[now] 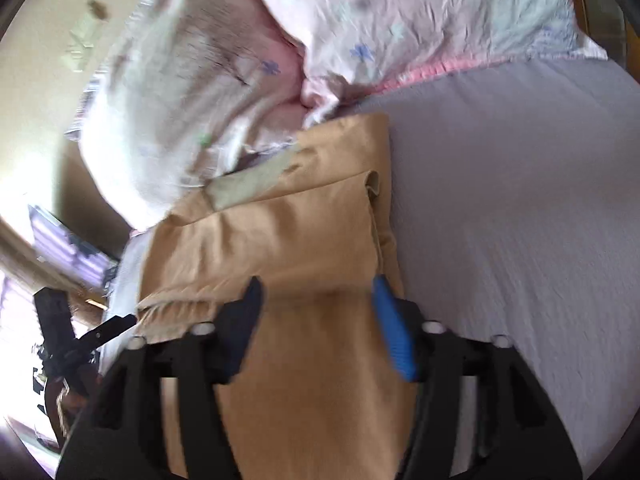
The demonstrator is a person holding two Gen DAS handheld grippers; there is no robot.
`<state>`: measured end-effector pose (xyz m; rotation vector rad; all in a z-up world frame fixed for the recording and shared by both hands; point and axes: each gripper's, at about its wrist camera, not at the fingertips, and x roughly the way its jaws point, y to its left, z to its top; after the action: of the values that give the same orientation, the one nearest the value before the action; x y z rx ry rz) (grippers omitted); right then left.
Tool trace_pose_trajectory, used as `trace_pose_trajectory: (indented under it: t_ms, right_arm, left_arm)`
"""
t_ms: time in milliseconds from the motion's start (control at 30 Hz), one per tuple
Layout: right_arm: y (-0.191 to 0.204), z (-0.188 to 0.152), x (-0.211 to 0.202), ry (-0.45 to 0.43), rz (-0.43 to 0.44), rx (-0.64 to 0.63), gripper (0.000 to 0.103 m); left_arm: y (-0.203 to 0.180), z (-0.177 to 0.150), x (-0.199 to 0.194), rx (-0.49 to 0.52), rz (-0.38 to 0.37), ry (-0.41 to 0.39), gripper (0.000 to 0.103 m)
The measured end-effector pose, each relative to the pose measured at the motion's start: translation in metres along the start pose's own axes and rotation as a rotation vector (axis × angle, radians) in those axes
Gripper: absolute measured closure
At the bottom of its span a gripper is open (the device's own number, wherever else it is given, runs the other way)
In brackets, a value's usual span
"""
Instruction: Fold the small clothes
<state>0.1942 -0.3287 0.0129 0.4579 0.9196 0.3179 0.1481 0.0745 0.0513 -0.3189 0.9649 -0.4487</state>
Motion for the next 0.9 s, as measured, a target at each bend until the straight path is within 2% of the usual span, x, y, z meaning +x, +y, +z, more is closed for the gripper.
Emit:
trace_pose_trajectory:
  t_ms: [67, 133, 167, 233, 333, 400, 500, 667, 733, 800, 833, 867, 900]
  right_arm:
    - [-0.004, -0.022, -0.039, -0.031, 0.075, -0.074, 0.022]
    - [-0.009, -0.056, -0.072, -0.036, 0.169, -0.135, 0.018]
    - [-0.013, -0.073, -0.085, -0.036, 0.207, -0.148, 0.015]
    - [-0.022, -0.105, -0.105, -0.026, 0.266, -0.149, 0.013]
    - [-0.056, -0.160, -0.133, 0.030, 0.340, -0.087, 0.012]
    - [-0.072, -0.181, -0.141, 0.082, 0.340, -0.062, 0.012]
    - [-0.091, -0.203, -0.127, 0.185, 0.261, -0.017, 0.012]
    - [-0.085, -0.205, -0.087, 0.250, 0.323, -0.014, 0.012]
    - [-0.081, -0.205, -0.072, 0.273, 0.319, -0.020, 0.012]
    - [-0.078, -0.205, -0.058, 0.287, 0.323, -0.015, 0.021]
    - [-0.078, -0.205, -0.053, 0.284, 0.347, -0.005, 0.025]
    - [-0.077, -0.206, -0.052, 0.280, 0.365, 0.001, 0.039]
    - [-0.076, -0.206, -0.049, 0.278, 0.390, 0.004, 0.060]
  left_arm:
    - [-0.003, -0.025, -0.031, 0.048, -0.064, -0.004, 0.014]
    - [-0.005, -0.055, -0.062, 0.088, -0.104, -0.012, 0.001]
    - [-0.003, -0.075, -0.080, 0.097, -0.118, -0.027, 0.001]
    - [0.005, -0.114, -0.110, 0.084, -0.157, -0.045, 0.001]
    - [0.017, -0.162, -0.134, 0.055, -0.173, -0.048, 0.001]
    - [0.028, -0.192, -0.134, 0.023, -0.152, -0.011, 0.001]
    - [0.044, -0.217, -0.112, -0.046, -0.116, 0.067, 0.001]
    - [0.058, -0.217, -0.081, -0.135, -0.213, 0.065, 0.001]
    - [0.061, -0.213, -0.069, -0.185, -0.233, 0.065, 0.001]
    - [0.061, -0.213, -0.062, -0.206, -0.246, 0.071, 0.004]
    - [0.060, -0.212, -0.059, -0.212, -0.252, 0.075, 0.016]
    - [0.059, -0.211, -0.056, -0.221, -0.263, 0.081, 0.024]
    - [0.060, -0.210, -0.054, -0.240, -0.276, 0.085, 0.030]
